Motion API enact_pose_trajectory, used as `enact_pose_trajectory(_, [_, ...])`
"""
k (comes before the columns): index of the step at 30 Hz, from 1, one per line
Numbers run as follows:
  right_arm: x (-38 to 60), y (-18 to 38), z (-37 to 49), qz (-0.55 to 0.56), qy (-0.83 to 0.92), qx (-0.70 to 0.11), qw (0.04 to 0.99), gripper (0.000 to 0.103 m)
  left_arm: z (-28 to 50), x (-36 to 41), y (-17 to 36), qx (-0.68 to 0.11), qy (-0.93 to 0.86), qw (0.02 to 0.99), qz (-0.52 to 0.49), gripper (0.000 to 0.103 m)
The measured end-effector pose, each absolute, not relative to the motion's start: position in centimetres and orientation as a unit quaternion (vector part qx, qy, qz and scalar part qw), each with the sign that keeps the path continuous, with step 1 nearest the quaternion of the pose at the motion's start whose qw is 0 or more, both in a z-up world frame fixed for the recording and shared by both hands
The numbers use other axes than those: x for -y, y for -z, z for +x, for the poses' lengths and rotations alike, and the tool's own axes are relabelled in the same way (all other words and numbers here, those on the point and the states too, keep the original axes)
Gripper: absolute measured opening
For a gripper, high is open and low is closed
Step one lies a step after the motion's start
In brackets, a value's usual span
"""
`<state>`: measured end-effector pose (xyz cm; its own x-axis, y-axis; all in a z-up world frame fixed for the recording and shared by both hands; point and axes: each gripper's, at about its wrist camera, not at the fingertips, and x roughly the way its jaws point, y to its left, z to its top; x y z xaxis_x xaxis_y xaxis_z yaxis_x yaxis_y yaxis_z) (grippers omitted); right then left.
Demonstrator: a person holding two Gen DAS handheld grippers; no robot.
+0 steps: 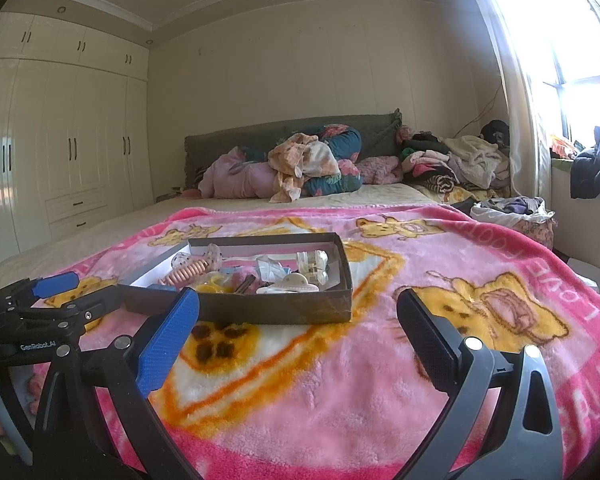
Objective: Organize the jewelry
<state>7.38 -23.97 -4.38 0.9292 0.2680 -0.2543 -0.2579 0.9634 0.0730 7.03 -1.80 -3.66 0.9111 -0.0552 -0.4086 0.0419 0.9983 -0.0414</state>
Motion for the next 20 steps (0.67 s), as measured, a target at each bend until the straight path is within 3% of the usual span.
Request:
enact_pose_trajectory(12, [25.9, 4.5, 8.3, 0.047, -0.12, -0.15, 0.98, 0.096, 7.8, 1.0, 3.3, -0.237, 0.018, 0.971, -0.037, 0.092])
enact_pose_trajectory(20, [37.2, 4.7, 20.6, 0.051, 0.102, -0.283, 0.952, 0.096, 14.5, -10.9, 2.7, -0.28, -0.125, 0.948, -0.08, 0.092])
